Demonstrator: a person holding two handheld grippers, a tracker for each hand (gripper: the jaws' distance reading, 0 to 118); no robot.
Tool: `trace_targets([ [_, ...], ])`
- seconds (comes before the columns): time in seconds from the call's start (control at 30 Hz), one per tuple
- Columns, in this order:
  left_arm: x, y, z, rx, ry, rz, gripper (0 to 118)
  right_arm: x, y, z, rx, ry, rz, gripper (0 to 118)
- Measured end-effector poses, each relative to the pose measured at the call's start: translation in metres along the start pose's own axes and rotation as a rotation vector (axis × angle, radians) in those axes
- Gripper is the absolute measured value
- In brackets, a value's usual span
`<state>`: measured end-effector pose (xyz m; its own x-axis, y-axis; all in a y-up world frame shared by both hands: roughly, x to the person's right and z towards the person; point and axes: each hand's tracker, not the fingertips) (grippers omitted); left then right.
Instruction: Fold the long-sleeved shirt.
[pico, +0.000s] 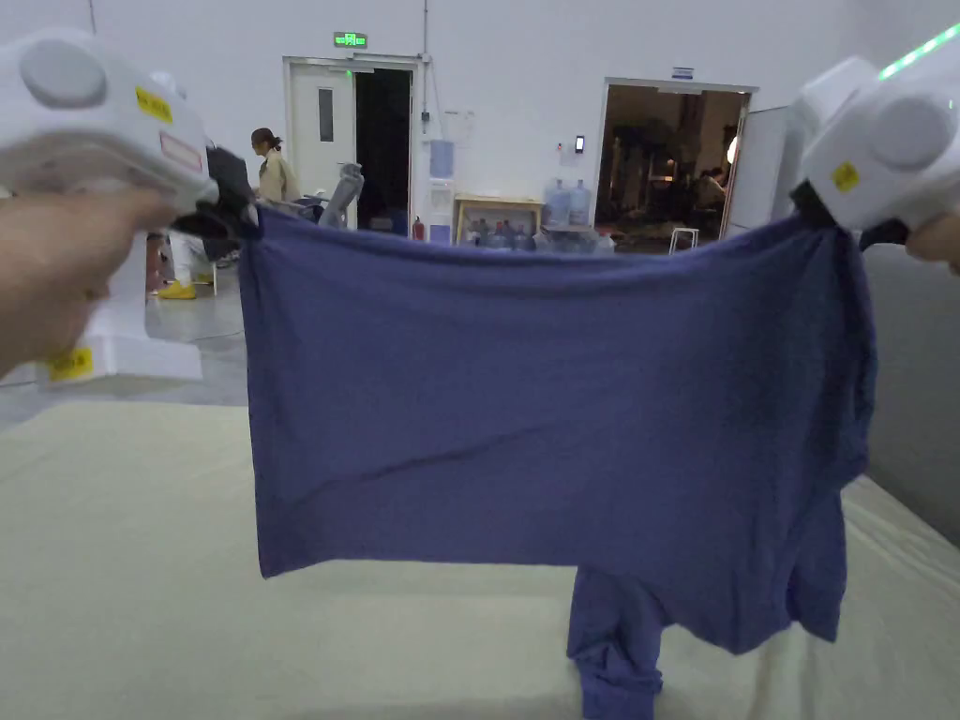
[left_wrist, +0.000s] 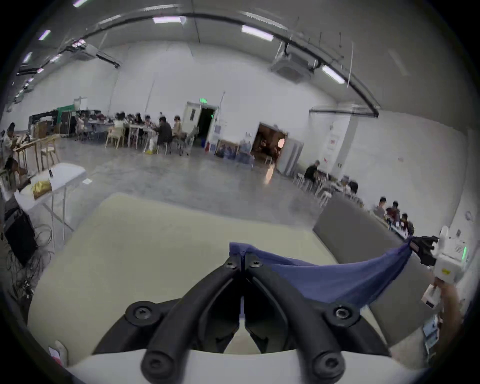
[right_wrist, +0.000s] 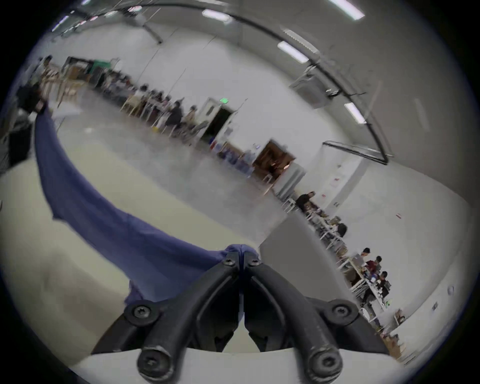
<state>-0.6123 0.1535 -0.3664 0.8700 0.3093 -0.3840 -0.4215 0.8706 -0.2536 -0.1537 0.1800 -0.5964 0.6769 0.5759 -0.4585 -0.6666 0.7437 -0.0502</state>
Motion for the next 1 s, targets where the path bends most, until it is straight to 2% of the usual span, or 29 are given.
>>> trace_targets([
  [0.03,-0.009,-0.025,-0.010,-0.086,0.013,0.000,0,-0.018,-0.024,0.000,-0.018,0.027,0.013,0],
  [0.1,-0.021,-0.072,-0.016,-0.126,0.010,0.047,0,-0.043,-0.060,-0.009,-0.053,0.070,0.035,0],
  [0.13,-0.028,-0.094,-0.020,-0.186,0.015,0.052,0,-0.054,-0.078,-0.012,-0.076,0.086,0.026,0],
  [0.23,-0.042,-0.143,-0.011,-0.215,0.022,0.051,0,-0.079,-0.116,-0.005,-0.121,0.142,0.017,0],
  [0.3,-0.050,-0.164,0.003,-0.226,0.006,0.071,0,-0.083,-0.132,0.002,-0.123,0.162,0.015,0],
  [0.43,-0.058,-0.196,0.050,-0.235,-0.014,0.078,0,-0.084,-0.165,0.040,-0.146,0.234,-0.068,0],
  [0.5,-0.059,-0.212,0.078,-0.249,-0.015,0.056,0,-0.088,-0.187,0.062,-0.157,0.263,-0.063,0],
  [0.6,-0.060,-0.244,0.119,-0.271,-0.041,0.055,0,-0.104,-0.225,0.102,-0.173,0.304,-0.060,0],
  [0.73,-0.063,-0.297,0.158,-0.337,-0.058,0.065,0,-0.127,-0.276,0.144,-0.224,0.368,-0.110,0],
  [0.83,-0.072,-0.338,0.186,-0.381,-0.061,0.089,0,-0.149,-0.318,0.174,-0.262,0.383,-0.086,0],
  [1.0,-0.085,-0.397,0.218,-0.431,-0.050,0.082,0,-0.177,-0.376,0.200,-0.381,0.447,-0.161,0],
])
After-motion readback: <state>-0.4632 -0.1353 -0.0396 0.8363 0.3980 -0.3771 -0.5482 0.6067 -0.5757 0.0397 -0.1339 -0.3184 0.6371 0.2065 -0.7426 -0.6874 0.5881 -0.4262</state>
